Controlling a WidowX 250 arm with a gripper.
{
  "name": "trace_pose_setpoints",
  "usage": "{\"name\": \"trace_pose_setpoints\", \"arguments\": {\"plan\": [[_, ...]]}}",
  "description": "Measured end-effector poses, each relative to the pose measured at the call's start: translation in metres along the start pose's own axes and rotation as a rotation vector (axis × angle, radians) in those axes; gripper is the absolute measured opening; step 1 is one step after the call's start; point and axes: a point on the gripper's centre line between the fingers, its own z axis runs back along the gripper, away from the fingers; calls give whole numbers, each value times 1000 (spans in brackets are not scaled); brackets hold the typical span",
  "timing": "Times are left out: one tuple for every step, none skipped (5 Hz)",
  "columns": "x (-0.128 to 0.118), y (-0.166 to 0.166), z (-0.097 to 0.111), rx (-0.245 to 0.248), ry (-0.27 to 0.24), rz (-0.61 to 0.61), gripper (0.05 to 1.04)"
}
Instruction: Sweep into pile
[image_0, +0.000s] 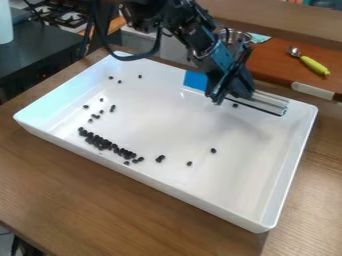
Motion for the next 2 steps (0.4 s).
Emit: {"name": "trace_pose_setpoints", "arguments": {"plan": [[5,4,-10,-2,-17,-9,103],[10,1,-16,-6,-37,-19,103]]}}
